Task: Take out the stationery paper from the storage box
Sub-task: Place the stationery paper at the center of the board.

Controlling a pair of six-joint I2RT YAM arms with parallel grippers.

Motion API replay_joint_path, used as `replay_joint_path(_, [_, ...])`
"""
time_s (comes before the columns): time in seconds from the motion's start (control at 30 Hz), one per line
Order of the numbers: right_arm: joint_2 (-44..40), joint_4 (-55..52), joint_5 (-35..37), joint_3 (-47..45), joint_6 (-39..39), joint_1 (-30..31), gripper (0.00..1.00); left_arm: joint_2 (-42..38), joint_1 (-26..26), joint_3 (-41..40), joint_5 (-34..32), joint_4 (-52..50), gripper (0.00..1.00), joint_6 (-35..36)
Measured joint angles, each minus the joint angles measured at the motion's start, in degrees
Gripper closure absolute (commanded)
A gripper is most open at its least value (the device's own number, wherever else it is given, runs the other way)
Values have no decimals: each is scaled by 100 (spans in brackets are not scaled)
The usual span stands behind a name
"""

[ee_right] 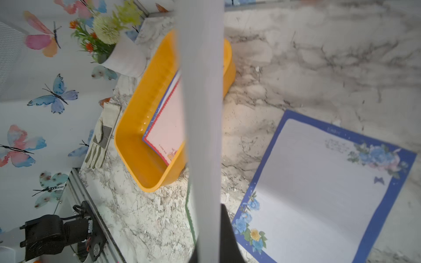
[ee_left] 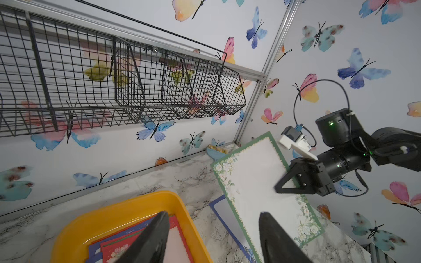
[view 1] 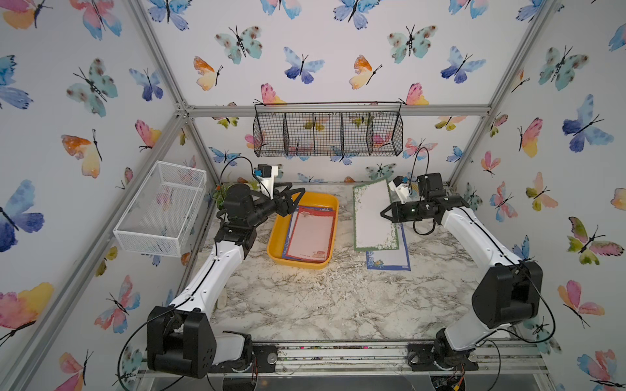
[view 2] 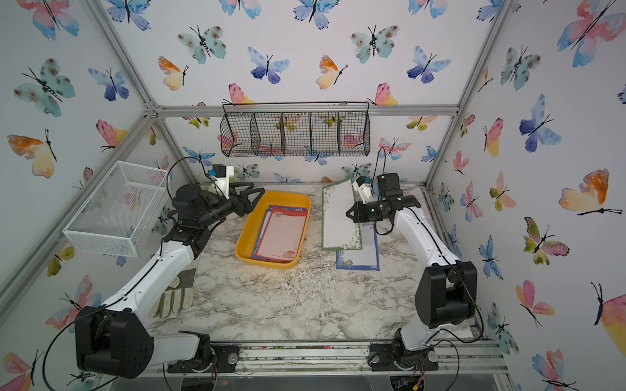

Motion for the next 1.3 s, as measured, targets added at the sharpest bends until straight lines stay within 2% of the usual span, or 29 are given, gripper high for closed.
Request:
replay_joint_path(0.33, [848, -337, -214, -234, 87, -243, 98, 0, 0, 0, -144, -142, 35, 83])
replay_joint_path(0.7, [938, -442, -162, -267, 92, -455, 98, 0, 0, 0, -330, -236, 36, 122])
replay_joint_path(1.07, [960, -654, 437, -295, 111, -483, 97, 4, 0, 0, -389, -275, 36, 120])
replay_joint_path(1.3, [1259, -776, 791, -269, 107, -483, 94, 63, 0, 2, -398, -334, 36, 118])
